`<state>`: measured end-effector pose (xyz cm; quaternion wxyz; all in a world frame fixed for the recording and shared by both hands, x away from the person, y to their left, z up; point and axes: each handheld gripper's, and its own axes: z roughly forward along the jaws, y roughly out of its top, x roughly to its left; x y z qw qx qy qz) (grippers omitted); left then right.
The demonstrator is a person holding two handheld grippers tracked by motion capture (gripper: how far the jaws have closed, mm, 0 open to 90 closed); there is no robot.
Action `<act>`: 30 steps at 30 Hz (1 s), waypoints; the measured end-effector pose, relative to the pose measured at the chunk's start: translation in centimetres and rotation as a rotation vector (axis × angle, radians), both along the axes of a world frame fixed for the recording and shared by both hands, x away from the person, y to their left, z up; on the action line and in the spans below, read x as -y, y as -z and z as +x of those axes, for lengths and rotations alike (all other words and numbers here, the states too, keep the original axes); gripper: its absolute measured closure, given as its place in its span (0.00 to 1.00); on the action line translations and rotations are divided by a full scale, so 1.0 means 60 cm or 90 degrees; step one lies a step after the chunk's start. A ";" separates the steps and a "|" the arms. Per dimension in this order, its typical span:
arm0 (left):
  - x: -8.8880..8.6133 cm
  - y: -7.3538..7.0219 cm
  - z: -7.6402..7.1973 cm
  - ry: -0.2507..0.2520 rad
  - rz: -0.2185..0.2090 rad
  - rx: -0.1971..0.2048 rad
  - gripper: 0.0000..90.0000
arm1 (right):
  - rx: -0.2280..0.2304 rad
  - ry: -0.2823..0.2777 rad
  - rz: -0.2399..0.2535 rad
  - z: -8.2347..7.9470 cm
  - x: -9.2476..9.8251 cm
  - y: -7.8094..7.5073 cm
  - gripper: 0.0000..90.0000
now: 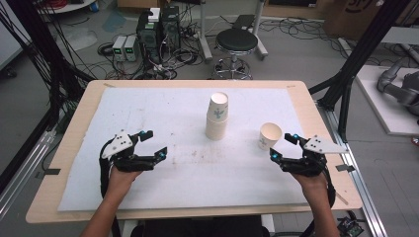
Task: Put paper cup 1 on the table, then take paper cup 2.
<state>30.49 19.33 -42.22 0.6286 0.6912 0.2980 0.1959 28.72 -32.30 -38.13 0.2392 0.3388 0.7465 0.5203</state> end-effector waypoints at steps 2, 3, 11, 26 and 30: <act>0.000 0.001 0.001 0.002 0.001 -0.003 0.18 | 0.007 0.000 0.001 0.000 -0.002 -0.002 0.22; -0.001 0.002 0.002 0.002 0.003 -0.004 0.18 | 0.006 -0.001 0.000 0.000 -0.004 -0.003 0.22; -0.002 0.002 0.001 0.001 0.001 -0.006 0.19 | 0.009 -0.002 -0.004 0.001 -0.007 -0.004 0.22; 0.007 0.000 -0.001 0.013 0.012 -0.015 0.19 | -0.001 -0.022 -0.020 0.000 -0.014 0.000 0.22; 0.014 -0.006 0.002 0.022 0.015 -0.015 0.19 | 0.000 -0.026 -0.024 0.001 -0.017 0.001 0.22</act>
